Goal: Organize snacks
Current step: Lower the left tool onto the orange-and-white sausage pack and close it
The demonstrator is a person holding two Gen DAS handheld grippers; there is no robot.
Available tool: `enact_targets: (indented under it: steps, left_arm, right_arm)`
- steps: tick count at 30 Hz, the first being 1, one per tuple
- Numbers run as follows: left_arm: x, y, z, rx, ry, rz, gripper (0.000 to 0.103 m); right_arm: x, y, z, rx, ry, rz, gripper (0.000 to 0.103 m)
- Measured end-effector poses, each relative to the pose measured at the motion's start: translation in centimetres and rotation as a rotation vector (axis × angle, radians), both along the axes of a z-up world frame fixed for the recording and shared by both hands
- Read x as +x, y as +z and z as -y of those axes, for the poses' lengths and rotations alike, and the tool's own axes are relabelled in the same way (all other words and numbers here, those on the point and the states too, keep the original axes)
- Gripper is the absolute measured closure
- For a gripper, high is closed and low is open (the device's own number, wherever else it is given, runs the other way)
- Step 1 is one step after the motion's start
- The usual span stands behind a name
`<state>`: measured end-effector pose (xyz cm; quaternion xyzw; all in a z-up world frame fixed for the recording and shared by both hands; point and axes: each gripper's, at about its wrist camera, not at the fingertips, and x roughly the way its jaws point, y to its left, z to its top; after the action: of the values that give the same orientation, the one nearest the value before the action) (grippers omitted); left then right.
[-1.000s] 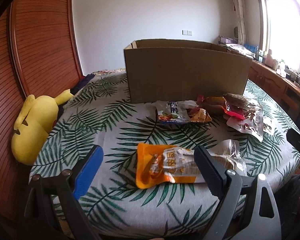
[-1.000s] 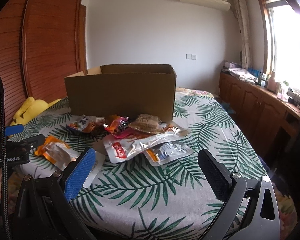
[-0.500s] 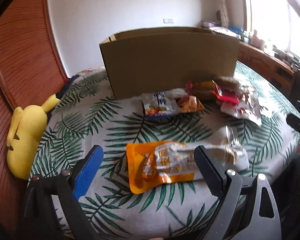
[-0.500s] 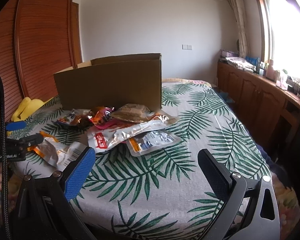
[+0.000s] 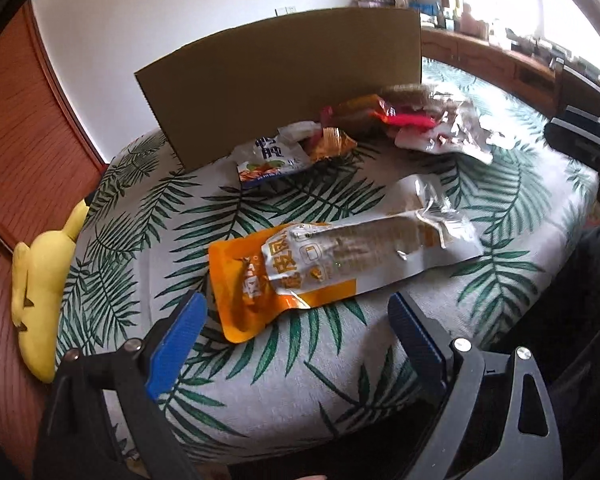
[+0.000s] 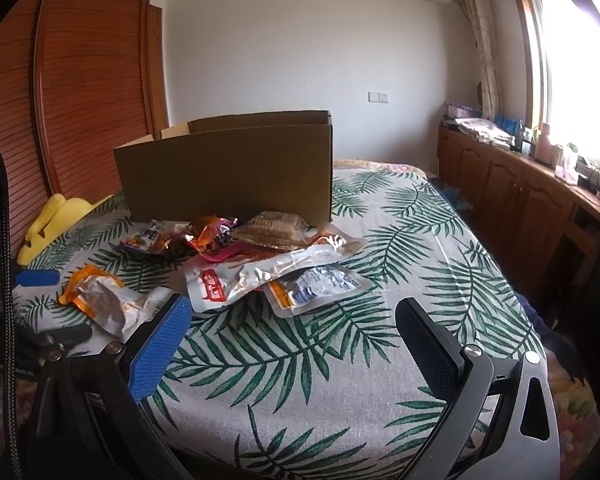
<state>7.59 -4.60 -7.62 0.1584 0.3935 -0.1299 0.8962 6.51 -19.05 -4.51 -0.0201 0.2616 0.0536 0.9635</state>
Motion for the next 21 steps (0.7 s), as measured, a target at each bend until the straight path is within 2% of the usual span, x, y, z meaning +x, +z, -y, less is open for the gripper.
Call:
enact_targets:
  steps: [8, 14, 19, 21]
  left_arm:
    - [2.3, 0.3, 1.5, 0.019, -0.014, -0.008, 0.010]
    - [4.2, 0.5, 2.9, 0.031, -0.069, -0.035, 0.010]
    - [5.7, 0.8, 2.9, 0.007, -0.141, -0.091, 0.010]
    - [6.4, 0.8, 2.5, -0.023, -0.158, -0.129, 0.014]
  right_arm:
    - [0.3, -0.1, 0.0, -0.004, 0.000, 0.000, 0.000]
    - [0.8, -0.4, 0.3, -0.009, -0.006, -0.012, 0.000]
    - [1.2, -0.4, 0.7, -0.008, -0.006, -0.020, 0.000]
    - [1.4, -0.4, 0.6, -0.012, -0.002, -0.021, 0.000]
